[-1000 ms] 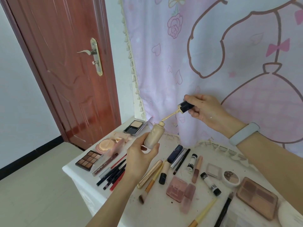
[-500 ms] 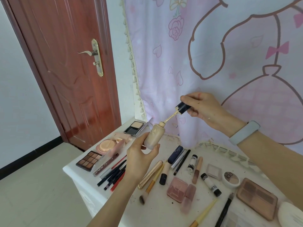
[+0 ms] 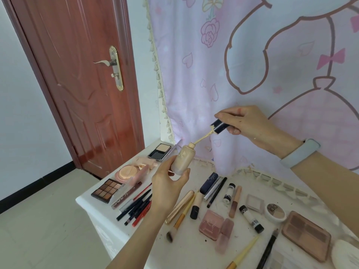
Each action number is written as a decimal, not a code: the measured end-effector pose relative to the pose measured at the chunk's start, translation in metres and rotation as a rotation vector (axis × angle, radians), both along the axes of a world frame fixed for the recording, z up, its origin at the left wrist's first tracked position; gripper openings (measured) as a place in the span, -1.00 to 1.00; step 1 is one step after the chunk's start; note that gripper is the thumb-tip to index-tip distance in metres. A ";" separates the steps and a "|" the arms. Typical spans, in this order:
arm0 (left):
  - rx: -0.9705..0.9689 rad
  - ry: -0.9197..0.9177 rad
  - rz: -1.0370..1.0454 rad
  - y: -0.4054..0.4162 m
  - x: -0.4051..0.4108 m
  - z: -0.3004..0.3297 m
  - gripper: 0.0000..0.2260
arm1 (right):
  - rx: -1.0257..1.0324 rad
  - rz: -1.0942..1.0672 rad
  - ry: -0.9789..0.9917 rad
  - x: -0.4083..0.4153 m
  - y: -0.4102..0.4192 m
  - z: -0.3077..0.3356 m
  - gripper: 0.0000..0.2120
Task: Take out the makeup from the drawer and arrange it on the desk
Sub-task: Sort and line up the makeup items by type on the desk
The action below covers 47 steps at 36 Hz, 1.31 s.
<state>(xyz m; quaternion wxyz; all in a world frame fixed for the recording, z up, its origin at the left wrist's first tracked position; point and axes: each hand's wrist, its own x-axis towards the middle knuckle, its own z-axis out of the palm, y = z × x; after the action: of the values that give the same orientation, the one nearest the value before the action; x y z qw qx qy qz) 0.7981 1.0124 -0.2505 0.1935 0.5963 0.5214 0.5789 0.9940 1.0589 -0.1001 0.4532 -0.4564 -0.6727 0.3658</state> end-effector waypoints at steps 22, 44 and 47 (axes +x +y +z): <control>-0.365 -0.125 -0.092 0.059 0.003 -0.015 -0.90 | -0.327 0.204 0.494 -0.006 0.024 -0.121 -0.72; -0.483 0.221 -0.041 0.123 0.017 -0.047 -0.88 | -0.172 -0.011 -0.456 -0.028 0.092 -0.193 -0.67; -0.496 0.243 -0.048 0.125 0.018 -0.050 -0.76 | -0.151 -0.020 -0.475 -0.027 0.096 -0.195 -0.68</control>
<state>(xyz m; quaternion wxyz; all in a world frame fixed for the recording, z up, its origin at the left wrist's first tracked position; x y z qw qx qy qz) 0.8158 1.1377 -0.3008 0.2835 0.6078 0.6523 0.3532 0.9669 1.1550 -0.2953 0.2506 -0.5687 -0.7265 0.2932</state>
